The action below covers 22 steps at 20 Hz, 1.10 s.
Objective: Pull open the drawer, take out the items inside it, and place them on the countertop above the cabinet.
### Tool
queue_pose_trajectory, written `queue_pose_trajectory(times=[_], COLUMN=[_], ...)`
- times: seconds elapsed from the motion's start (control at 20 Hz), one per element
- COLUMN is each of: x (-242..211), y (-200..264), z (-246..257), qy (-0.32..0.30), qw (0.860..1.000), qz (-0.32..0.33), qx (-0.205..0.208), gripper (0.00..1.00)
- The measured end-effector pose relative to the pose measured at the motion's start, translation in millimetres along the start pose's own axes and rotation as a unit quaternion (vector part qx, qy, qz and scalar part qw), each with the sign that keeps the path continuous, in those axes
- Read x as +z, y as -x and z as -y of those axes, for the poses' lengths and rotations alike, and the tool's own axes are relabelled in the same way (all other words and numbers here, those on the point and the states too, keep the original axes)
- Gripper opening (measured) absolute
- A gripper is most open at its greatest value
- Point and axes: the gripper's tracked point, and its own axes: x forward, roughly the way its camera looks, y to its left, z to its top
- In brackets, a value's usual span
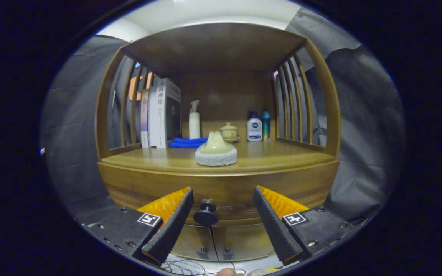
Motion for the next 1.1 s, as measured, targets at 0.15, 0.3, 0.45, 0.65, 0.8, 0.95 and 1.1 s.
queue_pose_trajectory(times=[0.15, 0.3, 0.45, 0.65, 0.8, 0.95, 1.1], x=[36.3, 68.3, 81.4, 66.9, 50.5, 36.9, 31.5], y=[47.2, 93.7, 137.2, 179.9, 198.2, 203.7, 203.8], z=[7.4, 16.0, 21.4, 29.8, 37.1, 40.1, 57.7], qy=[0.012, 0.004, 0.007, 0.014, 0.017, 0.014, -0.003], qw=[1.0, 1.0, 0.999, 0.999, 0.999, 0.999, 0.999], qz=[0.013, 0.026, 0.034, 0.032, 0.035, 0.024, 0.02], qx=[0.012, 0.008, 0.014, 0.018, 0.023, 0.036, 0.027], gripper=[1.0, 1.0, 1.0, 1.0, 1.0, 1.0, 1.0])
